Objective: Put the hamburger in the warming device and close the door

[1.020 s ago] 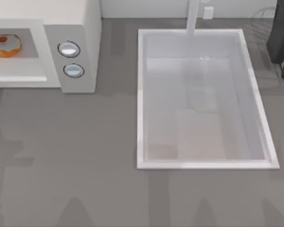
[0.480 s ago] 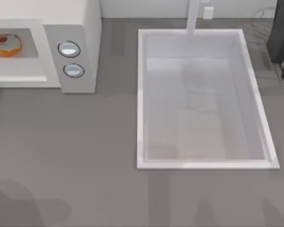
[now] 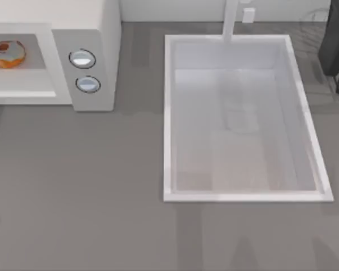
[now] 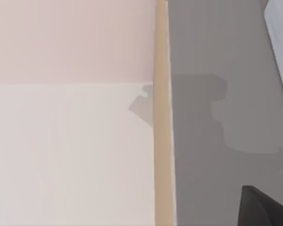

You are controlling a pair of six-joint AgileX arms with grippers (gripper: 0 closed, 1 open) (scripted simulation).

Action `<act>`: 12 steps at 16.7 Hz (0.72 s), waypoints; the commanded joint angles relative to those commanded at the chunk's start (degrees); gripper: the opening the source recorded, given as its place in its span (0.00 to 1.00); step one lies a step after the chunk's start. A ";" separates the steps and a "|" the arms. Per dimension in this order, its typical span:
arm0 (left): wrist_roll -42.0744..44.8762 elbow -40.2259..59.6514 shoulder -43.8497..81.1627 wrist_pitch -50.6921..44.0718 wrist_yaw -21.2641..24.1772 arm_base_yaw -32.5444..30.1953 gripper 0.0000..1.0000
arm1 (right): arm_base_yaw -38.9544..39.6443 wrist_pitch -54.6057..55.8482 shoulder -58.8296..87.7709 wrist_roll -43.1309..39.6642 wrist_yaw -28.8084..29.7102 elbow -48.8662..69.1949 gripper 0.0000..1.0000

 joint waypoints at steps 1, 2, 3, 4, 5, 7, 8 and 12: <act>0.45 0.67 0.69 -0.83 0.08 0.39 0.00 | 0.00 0.00 0.00 0.00 0.00 0.00 1.00; 0.66 0.93 0.93 -1.20 0.12 0.54 0.00 | 0.00 0.00 0.00 0.00 0.00 0.00 1.00; 0.66 0.93 0.93 -1.20 0.12 0.54 0.00 | 0.00 0.00 0.00 0.00 0.00 0.00 1.00; 0.66 0.93 0.93 -1.20 0.12 0.54 0.00 | 0.00 0.00 0.00 0.00 0.00 0.00 1.00; 0.66 0.93 0.93 -1.20 0.12 0.54 0.00 | 0.00 0.00 0.00 0.00 0.00 0.00 1.00; 0.64 0.62 0.83 -0.89 0.00 0.26 0.00 | 0.00 0.00 0.00 0.00 0.00 0.00 1.00; 0.65 -0.03 1.10 -0.16 0.02 0.25 0.00 | 0.00 0.00 0.00 0.00 0.00 0.00 1.00; 0.69 -5.84 3.85 8.71 0.14 0.48 0.00 | 0.00 0.00 0.00 0.00 0.00 0.00 1.00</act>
